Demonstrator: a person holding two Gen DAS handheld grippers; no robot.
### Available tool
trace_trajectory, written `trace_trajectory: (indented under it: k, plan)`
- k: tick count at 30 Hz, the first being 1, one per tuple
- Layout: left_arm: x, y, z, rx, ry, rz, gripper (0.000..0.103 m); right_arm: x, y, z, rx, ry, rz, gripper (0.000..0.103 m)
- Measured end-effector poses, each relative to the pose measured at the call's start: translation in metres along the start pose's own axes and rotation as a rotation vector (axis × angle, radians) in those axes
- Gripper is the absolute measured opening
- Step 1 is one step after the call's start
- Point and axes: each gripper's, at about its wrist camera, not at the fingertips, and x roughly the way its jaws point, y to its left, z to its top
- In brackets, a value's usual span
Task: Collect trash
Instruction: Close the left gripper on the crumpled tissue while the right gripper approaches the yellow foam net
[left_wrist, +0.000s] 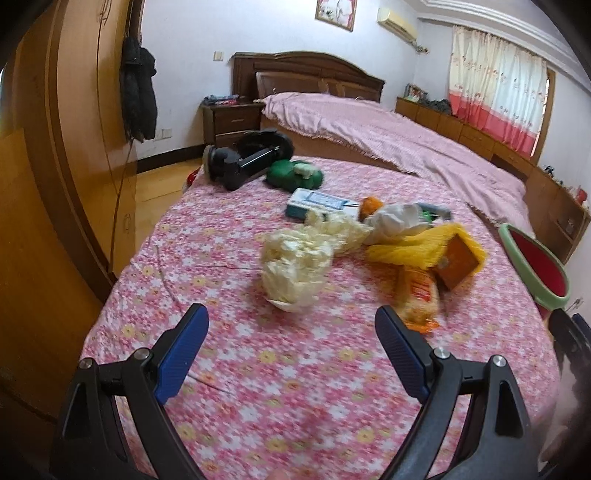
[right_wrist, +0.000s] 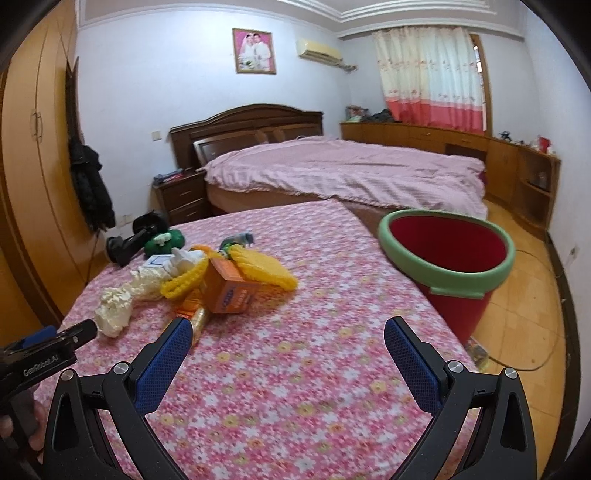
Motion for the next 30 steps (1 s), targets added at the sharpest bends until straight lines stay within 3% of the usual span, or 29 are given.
trace_trajectory:
  k: [6, 13, 20, 21, 28, 30]
  plan:
    - [0.028, 0.005, 0.015, 0.028, 0.049, 0.015, 0.091, 0.020, 0.007, 0.008, -0.033, 0.005, 0.051, 0.103]
    - [0.067, 0.001, 0.027, 0.060, 0.116, -0.037, 0.085, 0.051, 0.007, 0.023, -0.025, 0.063, 0.117, 0.103]
    - [0.098, 0.005, 0.030, 0.035, 0.166, -0.058, 0.076, 0.090, 0.012, 0.037, -0.069, 0.125, 0.039, 0.103]
    - [0.102, 0.006, 0.029, 0.025, 0.179, -0.067, 0.071, 0.095, 0.010, 0.038, -0.064, 0.136, 0.034, 0.103]
    - [0.106, 0.004, 0.029, 0.063, 0.171, -0.058, 0.069, 0.123, -0.003, 0.045, 0.041, 0.194, 0.039, 0.103]
    - [0.108, 0.003, 0.030, 0.074, 0.169, -0.056, 0.068, 0.127, -0.003, 0.048, 0.044, 0.198, 0.047, 0.092]
